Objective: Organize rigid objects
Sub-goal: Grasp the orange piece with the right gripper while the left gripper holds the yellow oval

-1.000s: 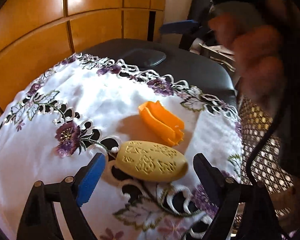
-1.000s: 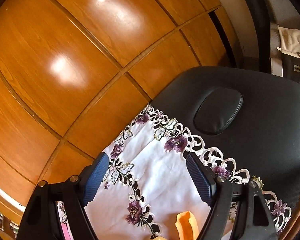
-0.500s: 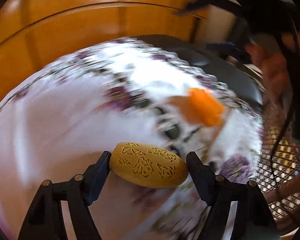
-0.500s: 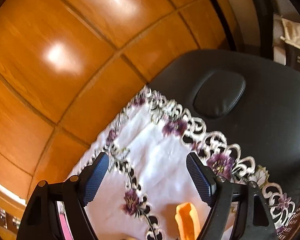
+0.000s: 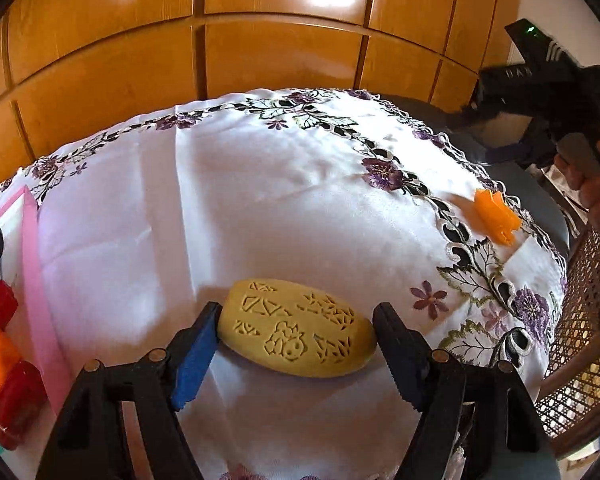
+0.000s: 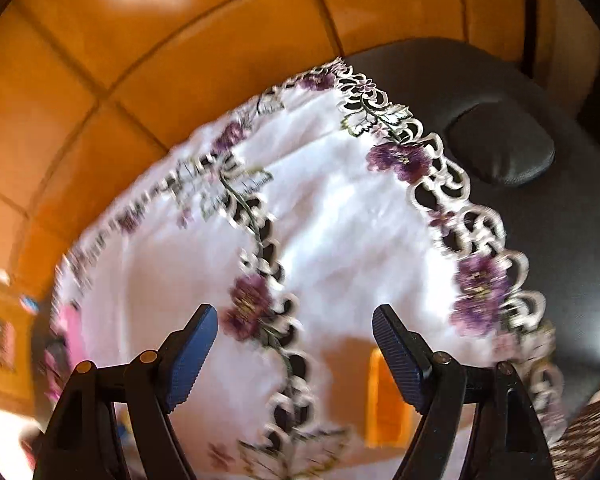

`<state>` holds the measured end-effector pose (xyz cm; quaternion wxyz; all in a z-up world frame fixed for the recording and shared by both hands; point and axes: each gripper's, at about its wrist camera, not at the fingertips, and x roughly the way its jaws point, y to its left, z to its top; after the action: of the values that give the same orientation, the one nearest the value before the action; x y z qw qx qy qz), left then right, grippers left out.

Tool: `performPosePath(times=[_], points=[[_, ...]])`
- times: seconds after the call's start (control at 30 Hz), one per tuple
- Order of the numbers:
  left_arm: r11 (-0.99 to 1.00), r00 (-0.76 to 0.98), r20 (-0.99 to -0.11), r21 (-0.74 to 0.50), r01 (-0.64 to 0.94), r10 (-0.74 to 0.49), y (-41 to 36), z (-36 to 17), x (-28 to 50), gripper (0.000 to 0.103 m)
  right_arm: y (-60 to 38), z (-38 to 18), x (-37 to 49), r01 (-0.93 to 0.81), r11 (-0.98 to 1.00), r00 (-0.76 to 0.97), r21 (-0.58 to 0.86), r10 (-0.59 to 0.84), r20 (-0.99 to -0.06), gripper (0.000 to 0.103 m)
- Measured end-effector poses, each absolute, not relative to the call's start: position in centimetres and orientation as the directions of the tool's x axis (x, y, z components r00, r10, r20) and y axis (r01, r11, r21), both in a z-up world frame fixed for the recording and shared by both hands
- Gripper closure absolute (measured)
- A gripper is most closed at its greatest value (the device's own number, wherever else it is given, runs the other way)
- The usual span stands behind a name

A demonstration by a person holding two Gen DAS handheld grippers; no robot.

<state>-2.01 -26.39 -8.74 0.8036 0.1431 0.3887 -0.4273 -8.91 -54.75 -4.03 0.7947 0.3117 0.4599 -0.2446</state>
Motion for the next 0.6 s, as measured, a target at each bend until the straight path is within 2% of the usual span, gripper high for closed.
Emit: performPosePath(times=[0.2,0.27,0.33,0.4,0.47,0.6], points=[[0.595,0.324,-0.738,-0.128,0.794,-0.591,-26.3,-8.7,-2.0,0.026,-54.6,-6.0,-9.3,0.661,0.745,0.245,0.088,-0.103,-0.964,0.024],[0.594,0.323,-0.737,-0.13,0.794,-0.594,-26.2,-8.7,-2.1,0.026,-54.7,-6.9,-9.2,0.662,0.744,0.197,0.089,-0.059,-0.979,0.036],[0.594,0.317,-0.738,-0.14,0.792,-0.596,-26.1,-8.7,-2.0,0.026,-54.4,-8.0,-8.6,0.646,0.763,0.113,0.023,-0.066,-0.991,0.037],[0.595,0.312,-0.737,-0.15,0.79,-0.6,-25.8,-8.6,-2.0,0.026,-53.7,-9.2,-7.9,0.605,0.796,0.048,-0.009,-0.049,-0.998,0.057],[0.596,0.311,-0.734,-0.157,0.787,-0.604,-25.5,-8.6,-1.9,0.026,-52.7,-8.8,-7.3,0.57,0.821,0.049,-0.047,-0.091,-0.995,0.077],[0.596,0.31,-0.73,-0.162,0.787,-0.609,-25.2,-8.6,-2.0,0.026,-49.8,-7.2,-5.5,0.49,0.871,0.144,-0.022,-0.106,-0.984,0.077]])
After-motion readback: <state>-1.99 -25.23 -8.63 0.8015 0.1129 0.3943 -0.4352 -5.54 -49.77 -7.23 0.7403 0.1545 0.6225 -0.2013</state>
